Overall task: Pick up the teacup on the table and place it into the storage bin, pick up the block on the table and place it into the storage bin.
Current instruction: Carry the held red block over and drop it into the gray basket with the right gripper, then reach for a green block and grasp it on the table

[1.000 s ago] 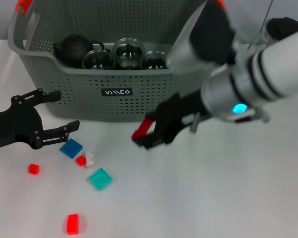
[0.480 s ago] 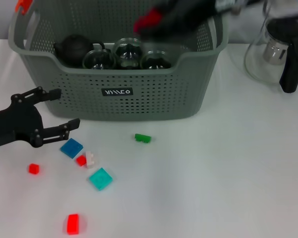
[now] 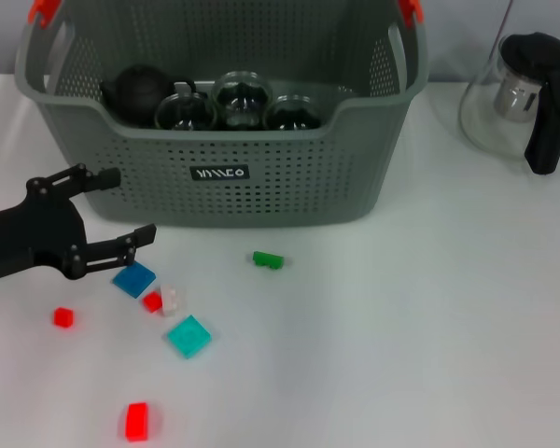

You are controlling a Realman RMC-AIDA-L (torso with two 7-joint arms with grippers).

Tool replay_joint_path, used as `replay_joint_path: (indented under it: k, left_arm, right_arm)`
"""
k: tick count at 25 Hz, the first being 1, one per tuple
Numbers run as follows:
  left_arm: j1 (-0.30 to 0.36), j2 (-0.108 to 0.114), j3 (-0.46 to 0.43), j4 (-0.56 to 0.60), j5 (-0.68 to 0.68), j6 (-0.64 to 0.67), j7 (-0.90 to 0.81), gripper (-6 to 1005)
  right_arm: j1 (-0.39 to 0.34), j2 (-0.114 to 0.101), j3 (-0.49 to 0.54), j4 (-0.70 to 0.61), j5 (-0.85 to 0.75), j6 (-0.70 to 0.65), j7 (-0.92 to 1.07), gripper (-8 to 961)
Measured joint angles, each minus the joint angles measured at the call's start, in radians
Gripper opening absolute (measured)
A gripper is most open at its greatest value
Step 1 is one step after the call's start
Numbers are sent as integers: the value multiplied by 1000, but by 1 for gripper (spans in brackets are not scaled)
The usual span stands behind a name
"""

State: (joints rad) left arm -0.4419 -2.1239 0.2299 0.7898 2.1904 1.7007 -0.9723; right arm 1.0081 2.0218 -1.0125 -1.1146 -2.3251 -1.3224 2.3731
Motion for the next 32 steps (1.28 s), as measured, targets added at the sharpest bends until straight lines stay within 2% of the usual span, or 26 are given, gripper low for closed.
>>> replay_joint_path:
  k: [4, 14, 17, 22, 25, 28, 32]
  left_arm:
    - [0, 0, -1, 0, 0, 7, 0, 846]
    - [-3, 2, 3, 0, 0, 23, 2, 846]
    - [-3, 3, 4, 0, 0, 48, 3, 846]
    - [-3, 5, 5, 5, 8, 98, 4, 846]
    - [2, 5, 6, 5, 9, 110, 5, 846]
    - [5, 5, 6, 6, 9, 111, 6, 846]
    - [4, 4, 6, 3, 9, 111, 6, 846]
  right_arm:
    - [-4, 9, -5, 0, -30, 29, -16, 667]
    - [-48, 22, 2, -86, -19, 1, -25, 897]
    - [-83, 23, 2, -146, 36, -93, -52, 956]
    - [-168, 24, -8, -267, 135, -344, -134, 947]
    - [-204, 31, -18, -285, 135, -478, -188, 944]
    - [-244, 49, -48, -278, 125, -520, -228, 942]
    - [-271, 75, -124, -221, 105, -476, -272, 940]
